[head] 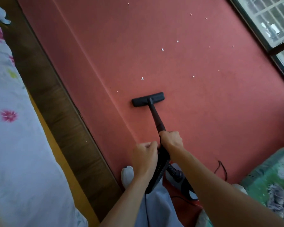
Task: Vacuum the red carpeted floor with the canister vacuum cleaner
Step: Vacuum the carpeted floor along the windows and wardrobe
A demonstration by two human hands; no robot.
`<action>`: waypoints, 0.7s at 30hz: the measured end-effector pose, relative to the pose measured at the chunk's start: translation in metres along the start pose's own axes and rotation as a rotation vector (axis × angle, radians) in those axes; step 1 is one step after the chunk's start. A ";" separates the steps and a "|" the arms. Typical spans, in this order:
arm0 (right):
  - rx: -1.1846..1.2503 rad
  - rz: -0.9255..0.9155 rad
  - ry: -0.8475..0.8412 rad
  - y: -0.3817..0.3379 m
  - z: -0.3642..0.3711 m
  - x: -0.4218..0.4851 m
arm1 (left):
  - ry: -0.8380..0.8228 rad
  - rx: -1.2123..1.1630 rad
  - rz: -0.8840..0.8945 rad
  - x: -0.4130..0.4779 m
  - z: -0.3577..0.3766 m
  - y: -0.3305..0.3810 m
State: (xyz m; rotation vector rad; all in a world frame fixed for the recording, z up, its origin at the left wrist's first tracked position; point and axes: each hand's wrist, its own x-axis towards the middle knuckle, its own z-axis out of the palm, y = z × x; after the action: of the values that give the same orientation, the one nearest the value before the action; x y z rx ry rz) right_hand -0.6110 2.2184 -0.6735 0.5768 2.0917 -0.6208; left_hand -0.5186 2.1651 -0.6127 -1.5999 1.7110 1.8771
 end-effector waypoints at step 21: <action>-0.057 -0.178 -0.019 -0.098 -0.003 0.096 | 0.049 -0.157 -0.039 0.081 0.049 0.033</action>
State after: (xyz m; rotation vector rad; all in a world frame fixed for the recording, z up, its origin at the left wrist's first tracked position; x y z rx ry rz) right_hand -0.7214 2.1616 -0.7302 0.3538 2.1509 -0.6611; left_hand -0.6050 2.1504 -0.6619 -1.7350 1.5728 2.0147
